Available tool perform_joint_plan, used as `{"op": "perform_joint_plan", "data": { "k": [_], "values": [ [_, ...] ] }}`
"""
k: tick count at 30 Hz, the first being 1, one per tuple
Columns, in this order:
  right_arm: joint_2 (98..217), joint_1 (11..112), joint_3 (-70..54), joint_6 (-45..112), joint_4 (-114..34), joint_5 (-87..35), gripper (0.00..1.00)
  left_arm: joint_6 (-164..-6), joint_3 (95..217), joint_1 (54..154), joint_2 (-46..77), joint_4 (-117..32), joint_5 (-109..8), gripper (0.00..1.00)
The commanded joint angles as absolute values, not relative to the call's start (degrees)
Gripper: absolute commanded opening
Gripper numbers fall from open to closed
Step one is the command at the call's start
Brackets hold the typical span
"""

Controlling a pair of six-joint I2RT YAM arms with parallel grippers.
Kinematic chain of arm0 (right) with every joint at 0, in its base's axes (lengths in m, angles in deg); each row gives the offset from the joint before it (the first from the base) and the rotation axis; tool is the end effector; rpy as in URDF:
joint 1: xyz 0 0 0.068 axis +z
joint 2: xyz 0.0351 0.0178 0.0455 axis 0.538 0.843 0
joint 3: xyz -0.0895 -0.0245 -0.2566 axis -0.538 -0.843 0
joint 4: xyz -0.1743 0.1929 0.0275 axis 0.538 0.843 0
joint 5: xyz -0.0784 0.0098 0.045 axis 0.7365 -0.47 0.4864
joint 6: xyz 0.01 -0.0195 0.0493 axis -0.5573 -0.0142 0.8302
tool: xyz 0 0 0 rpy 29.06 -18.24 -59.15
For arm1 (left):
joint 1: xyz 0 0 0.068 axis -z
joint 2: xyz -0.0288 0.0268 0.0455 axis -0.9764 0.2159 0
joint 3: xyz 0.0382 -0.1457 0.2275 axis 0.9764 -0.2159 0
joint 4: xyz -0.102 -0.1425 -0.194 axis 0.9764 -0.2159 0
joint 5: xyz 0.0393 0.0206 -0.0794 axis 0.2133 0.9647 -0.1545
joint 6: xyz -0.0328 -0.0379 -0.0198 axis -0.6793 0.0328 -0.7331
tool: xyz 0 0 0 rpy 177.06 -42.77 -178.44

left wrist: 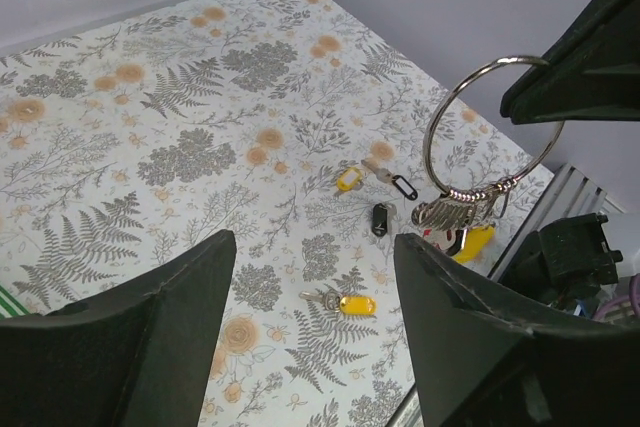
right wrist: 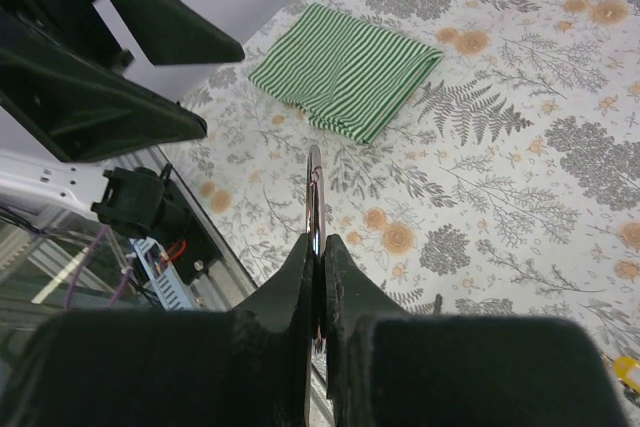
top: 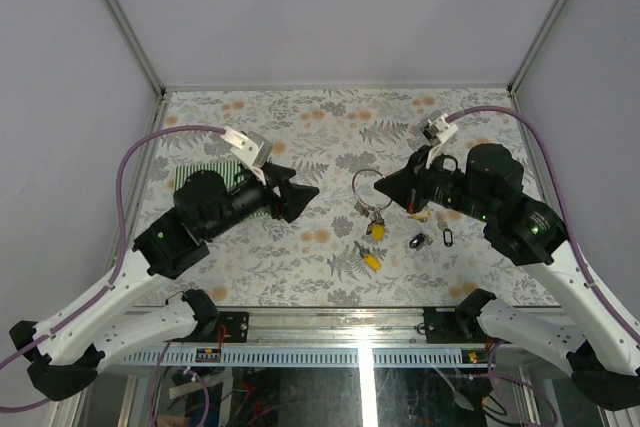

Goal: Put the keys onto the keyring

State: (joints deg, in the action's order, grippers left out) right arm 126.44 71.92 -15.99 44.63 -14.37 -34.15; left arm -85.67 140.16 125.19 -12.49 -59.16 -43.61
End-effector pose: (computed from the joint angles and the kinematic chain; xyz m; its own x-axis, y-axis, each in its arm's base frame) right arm 0.1275 0.1174 0.4302 -0.3684 0.0828 -0.9260 -0.7426 0.5731 0.3466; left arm 0.1214 -0.1346 0.3946 -0.2189 -0.0676 -0.9734 0.7270 0.6541 -0.2090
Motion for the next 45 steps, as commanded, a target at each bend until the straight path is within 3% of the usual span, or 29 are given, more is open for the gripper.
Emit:
{"op": "perform_joint_plan", "data": {
  "k": [1,7,12,24,45],
  "values": [
    [125.44,72.05,-13.26,50.81,-21.73,-33.86,0.00,-86.53,137.28,126.73,-14.46,-50.33,-40.39,0.65],
    [125.35,72.08,-14.44,53.26,-25.37,-33.31,0.00,-85.73,138.61,133.09,-11.99,-49.99,-33.39,0.59],
    [125.11,72.09,-14.17,53.11,-24.55,-32.68,0.00,-85.56,135.80,142.72,-13.60,-48.89,-22.17,0.61],
    [125.46,72.10,-14.26,57.23,-26.38,-35.19,0.00,-79.97,134.64,143.17,-12.52,-44.77,-24.33,0.62],
    [125.22,72.10,-13.92,59.99,-27.22,-36.48,0.00,-76.78,134.96,143.14,-9.97,-41.51,-23.70,0.51]
  ]
}}
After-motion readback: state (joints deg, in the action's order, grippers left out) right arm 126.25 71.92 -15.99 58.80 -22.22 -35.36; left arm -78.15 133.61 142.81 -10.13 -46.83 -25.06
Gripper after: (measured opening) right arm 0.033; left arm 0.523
